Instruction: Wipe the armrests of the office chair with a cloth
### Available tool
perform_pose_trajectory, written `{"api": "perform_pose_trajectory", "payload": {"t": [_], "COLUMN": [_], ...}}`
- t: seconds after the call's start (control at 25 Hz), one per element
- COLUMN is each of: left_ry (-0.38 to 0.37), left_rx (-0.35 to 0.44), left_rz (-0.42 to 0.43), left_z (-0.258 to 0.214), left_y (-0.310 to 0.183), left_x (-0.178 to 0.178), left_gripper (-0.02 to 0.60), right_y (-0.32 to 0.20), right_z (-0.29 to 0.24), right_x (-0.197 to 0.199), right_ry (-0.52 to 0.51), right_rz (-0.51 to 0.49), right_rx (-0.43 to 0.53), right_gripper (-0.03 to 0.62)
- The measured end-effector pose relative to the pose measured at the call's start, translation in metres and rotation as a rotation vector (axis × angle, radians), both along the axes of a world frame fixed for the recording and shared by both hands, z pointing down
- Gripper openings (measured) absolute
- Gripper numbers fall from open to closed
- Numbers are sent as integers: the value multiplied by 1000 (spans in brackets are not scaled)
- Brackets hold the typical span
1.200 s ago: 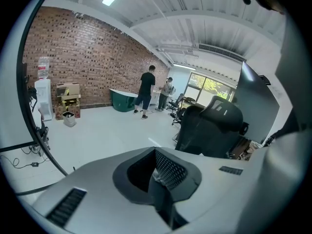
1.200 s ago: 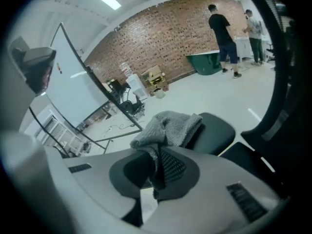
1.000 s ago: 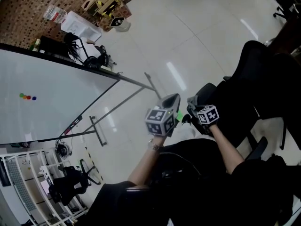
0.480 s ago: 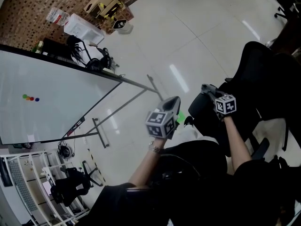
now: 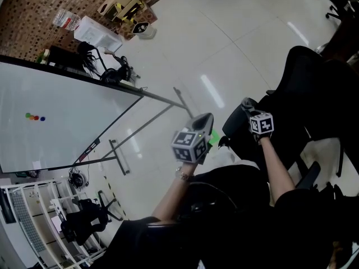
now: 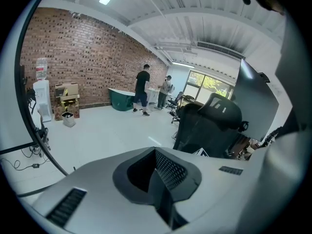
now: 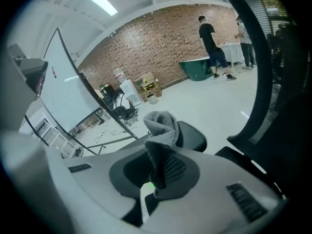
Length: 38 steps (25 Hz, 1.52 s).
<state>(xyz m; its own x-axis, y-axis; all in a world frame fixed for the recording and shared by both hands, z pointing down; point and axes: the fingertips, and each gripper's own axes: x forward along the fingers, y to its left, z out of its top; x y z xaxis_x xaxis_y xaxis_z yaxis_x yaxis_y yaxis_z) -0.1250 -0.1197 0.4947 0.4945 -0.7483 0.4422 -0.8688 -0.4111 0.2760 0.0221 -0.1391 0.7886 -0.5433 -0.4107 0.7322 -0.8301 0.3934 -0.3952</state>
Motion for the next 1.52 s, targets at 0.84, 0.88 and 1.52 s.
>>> {"api": "perform_pose_trajectory", "payload": {"t": [0.84, 0.88, 1.52], "left_ry": [-9, -11, -27], "left_rx": [-3, -4, -4], "left_rz": [18, 15, 15], "left_z": [2, 3, 0], "left_y": [5, 6, 15], "left_x": [10, 8, 18], "left_gripper": [-2, -2, -2], "right_y": [28, 9, 47], "right_z": [-38, -42, 22], "right_x": [-12, 11, 18], "right_ry": [-200, -183, -163], "right_rz": [-101, -15, 151], "right_rx": [89, 113, -133], "right_gripper": [18, 18, 18]}}
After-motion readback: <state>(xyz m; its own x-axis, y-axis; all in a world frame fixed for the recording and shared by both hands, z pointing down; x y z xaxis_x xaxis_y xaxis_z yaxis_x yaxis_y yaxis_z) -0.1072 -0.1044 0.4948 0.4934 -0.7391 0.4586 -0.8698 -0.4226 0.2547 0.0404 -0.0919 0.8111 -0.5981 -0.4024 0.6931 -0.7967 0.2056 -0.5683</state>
